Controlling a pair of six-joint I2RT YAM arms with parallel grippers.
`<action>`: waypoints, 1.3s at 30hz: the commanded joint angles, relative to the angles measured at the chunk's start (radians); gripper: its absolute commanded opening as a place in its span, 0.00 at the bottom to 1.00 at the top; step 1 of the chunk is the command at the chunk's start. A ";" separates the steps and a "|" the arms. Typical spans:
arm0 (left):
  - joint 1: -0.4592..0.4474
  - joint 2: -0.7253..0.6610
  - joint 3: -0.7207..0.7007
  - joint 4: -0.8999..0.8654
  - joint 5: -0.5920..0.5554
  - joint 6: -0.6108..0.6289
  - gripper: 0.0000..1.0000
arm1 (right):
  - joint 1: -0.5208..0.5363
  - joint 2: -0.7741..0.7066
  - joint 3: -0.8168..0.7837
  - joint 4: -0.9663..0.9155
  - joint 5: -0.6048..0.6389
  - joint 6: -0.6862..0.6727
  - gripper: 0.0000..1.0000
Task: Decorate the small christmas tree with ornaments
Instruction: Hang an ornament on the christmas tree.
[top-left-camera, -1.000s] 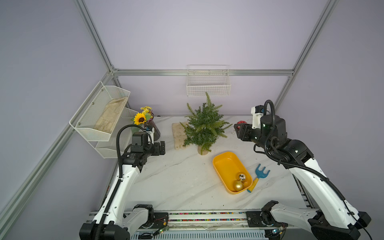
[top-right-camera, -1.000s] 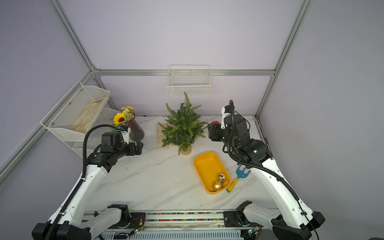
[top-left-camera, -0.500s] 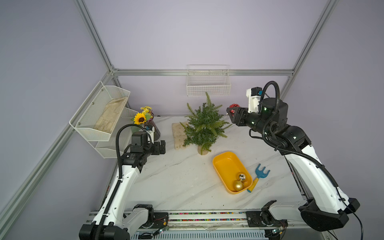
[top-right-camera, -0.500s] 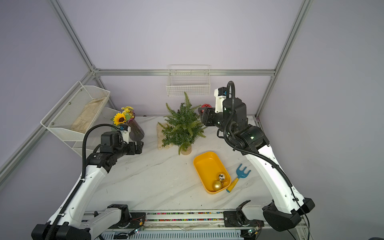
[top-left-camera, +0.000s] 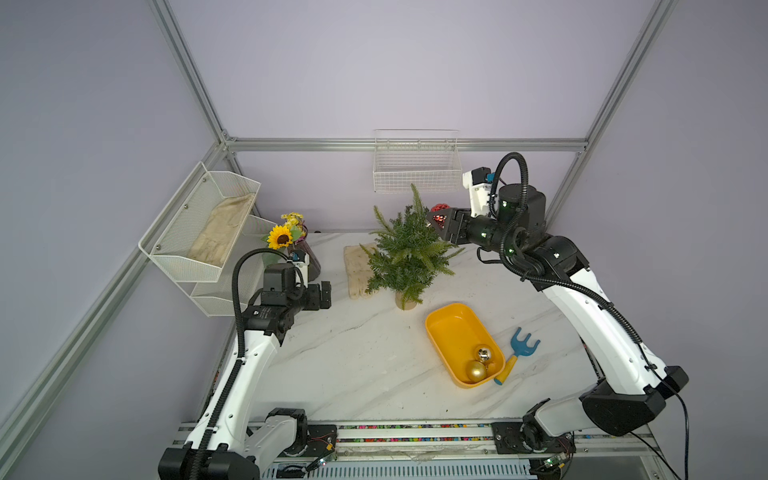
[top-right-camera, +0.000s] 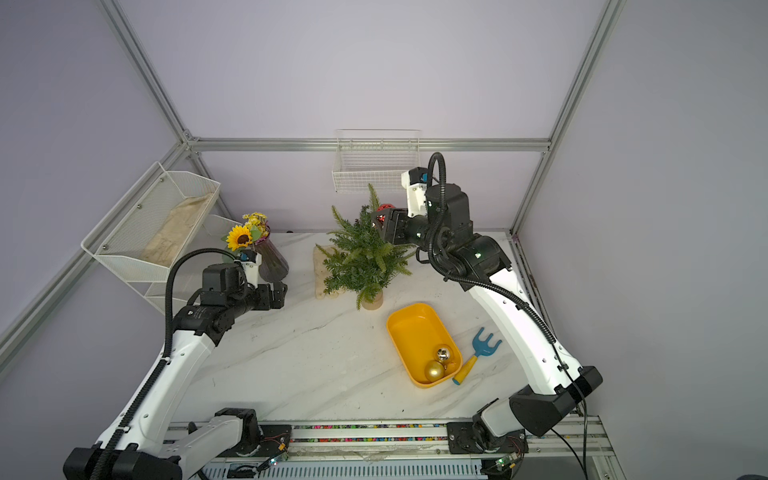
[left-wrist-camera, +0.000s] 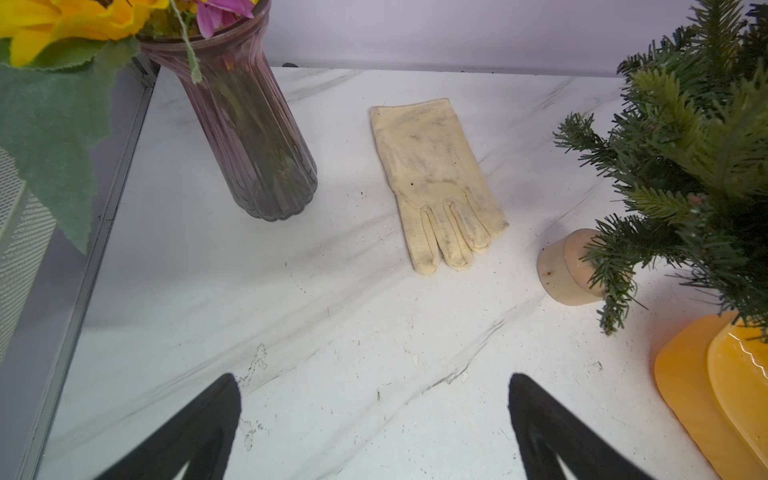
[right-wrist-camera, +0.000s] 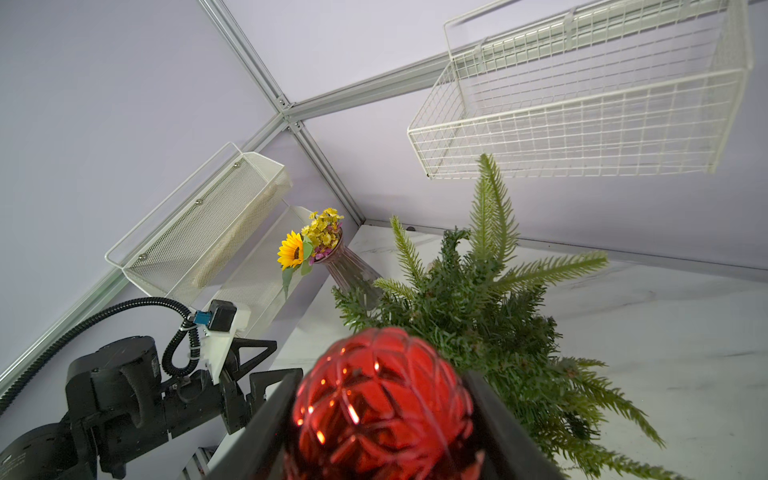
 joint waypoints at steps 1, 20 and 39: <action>-0.007 -0.020 -0.032 0.033 0.000 0.032 1.00 | 0.010 0.005 0.021 0.044 -0.041 0.007 0.52; -0.007 -0.028 -0.034 0.033 -0.007 0.037 1.00 | 0.035 0.005 0.025 0.090 -0.091 0.017 0.52; -0.007 -0.030 -0.035 0.034 -0.010 0.040 1.00 | 0.046 0.036 -0.002 0.081 -0.038 -0.003 0.52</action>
